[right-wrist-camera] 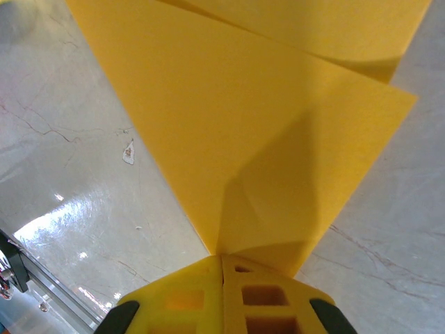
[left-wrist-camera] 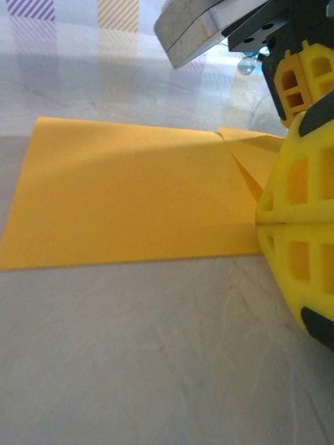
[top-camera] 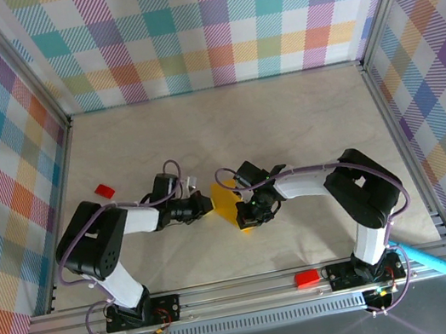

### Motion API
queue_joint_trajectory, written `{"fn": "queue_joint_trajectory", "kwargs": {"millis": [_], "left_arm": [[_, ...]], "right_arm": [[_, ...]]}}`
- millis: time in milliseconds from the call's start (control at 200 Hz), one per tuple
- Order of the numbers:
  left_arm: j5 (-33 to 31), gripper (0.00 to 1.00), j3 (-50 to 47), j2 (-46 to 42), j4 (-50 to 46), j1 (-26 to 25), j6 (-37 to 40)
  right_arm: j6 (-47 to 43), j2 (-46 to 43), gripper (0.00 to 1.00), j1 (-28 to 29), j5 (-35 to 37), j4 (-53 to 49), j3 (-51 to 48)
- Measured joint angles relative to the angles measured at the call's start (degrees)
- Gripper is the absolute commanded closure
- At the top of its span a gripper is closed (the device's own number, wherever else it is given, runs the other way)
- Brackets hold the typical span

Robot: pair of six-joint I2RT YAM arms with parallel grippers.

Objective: Fold a paper plane with a square sheet of paper (fold left side to right side)

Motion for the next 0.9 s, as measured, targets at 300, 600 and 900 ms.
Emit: {"fn": "queue_joint_trajectory", "kwargs": {"millis": [300,600,900], "left_arm": [[-5.66,0.95,1.64,-10.86,-10.14,2.03,5.20],[-4.11,0.97,1.44,-16.09,-12.48,-4.42,6.25],[-3.45,0.98,1.60,-8.04,-9.57,-8.59,4.79]], "right_arm": [[0.02,-0.44,1.00,0.11,0.68,0.33,-0.26],[-0.02,-1.05,1.00,0.15,1.84,1.16,-0.87],[0.00,-1.05,1.00,0.15,1.79,1.18,-0.87]]}}
